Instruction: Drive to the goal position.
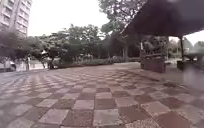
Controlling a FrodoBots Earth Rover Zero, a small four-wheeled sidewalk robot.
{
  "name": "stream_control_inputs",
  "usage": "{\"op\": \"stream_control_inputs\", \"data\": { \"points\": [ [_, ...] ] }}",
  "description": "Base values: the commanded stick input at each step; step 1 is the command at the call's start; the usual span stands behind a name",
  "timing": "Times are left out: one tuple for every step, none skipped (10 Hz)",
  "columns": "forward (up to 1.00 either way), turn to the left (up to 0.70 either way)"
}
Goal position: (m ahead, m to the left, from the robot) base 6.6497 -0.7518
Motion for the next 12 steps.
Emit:
{"op": "stream_control_inputs", "data": {
  "points": [
    [1.00,0.00],
    [1.00,0.00],
    [1.00,0.00],
    [1.00,0.00],
    [1.00,0.00],
    [1.00,0.00],
    [1.00,0.00],
    [1.00,0.00],
    [1.00,0.00],
    [1.00,0.00],
    [1.00,0.00],
    [1.00,0.00]
  ]
}}
